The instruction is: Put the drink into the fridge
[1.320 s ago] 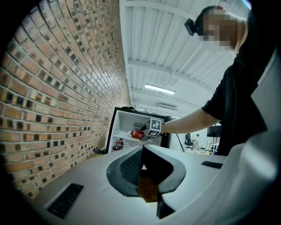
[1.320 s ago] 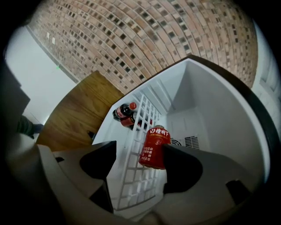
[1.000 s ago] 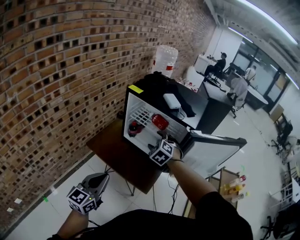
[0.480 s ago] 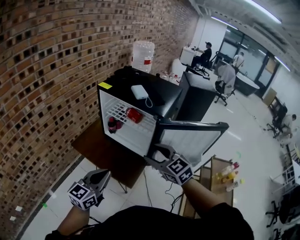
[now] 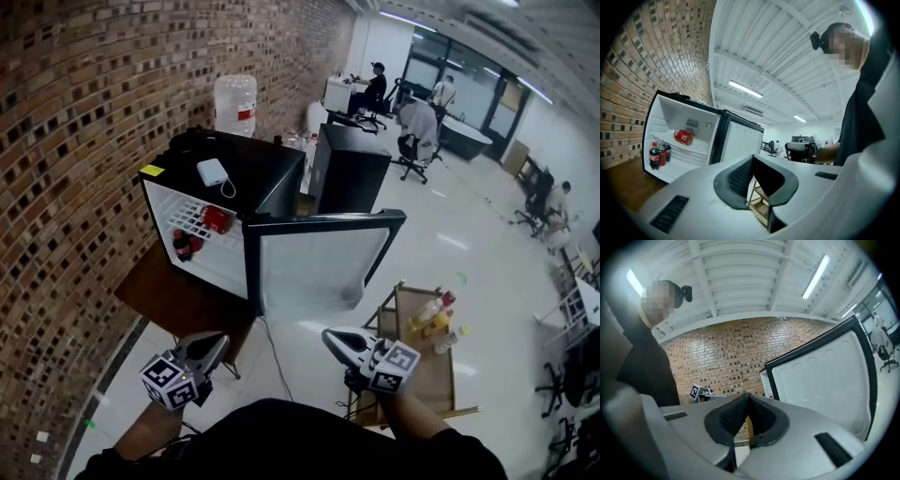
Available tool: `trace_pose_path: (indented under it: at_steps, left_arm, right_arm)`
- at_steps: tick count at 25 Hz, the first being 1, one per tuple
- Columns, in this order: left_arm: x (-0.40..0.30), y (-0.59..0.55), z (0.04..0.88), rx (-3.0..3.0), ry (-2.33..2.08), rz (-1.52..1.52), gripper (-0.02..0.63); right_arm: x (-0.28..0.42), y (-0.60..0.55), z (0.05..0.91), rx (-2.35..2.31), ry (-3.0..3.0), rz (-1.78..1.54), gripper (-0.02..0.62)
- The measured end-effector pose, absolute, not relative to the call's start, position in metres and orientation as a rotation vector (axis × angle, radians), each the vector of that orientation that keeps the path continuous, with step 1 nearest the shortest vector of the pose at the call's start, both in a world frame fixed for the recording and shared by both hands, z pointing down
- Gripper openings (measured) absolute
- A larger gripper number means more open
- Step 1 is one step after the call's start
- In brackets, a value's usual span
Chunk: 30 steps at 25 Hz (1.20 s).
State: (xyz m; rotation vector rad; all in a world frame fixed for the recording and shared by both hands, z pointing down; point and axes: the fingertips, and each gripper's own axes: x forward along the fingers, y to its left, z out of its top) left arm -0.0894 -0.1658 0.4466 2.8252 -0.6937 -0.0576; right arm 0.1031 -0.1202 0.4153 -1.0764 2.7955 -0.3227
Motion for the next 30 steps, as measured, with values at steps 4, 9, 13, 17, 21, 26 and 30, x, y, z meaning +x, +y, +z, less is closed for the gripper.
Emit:
trace_pose_path:
  at_steps: [4,9,13,17,21,26,30]
  left_arm:
    - [-0.050,-0.149,0.458,2.862,-0.588,-0.001,-0.003]
    - [-0.018,-0.129,0.466,2.916,-0.465,0.064,-0.003]
    - [-0.012,-0.122,0.468,2.916,-0.442,0.079,-0.004]
    - [-0.012,-0.120,0.467,2.922,-0.453,0.083,-0.003]
    - [-0.015,-0.120,0.463,2.936,-0.460,0.073,-0.003]
    - [-0.021,-0.124,0.462,2.932,-0.478,0.061,-0.003]
    - [-0.023,-0.122,0.457,2.907,-0.496,0.044,-0.003]
  right_arm:
    - [0.124,-0.083,0.447,-1.076,2.754,-0.408,0.000]
    - [0.138,-0.055,0.484,-1.155,2.731,-0.497,0.000]
    - [0.143,-0.046,0.481,-1.185,2.747,-0.481,0.000]
    - [0.156,-0.050,0.473,-1.237,2.757,-0.407,0.000]
    - [0.152,-0.051,0.464,-1.230,2.770,-0.380,0.000]
    - [0.147,-0.054,0.460,-1.233,2.791,-0.367,0.000]
    - [0.146,-0.055,0.461,-1.235,2.827,-0.335,0.000]
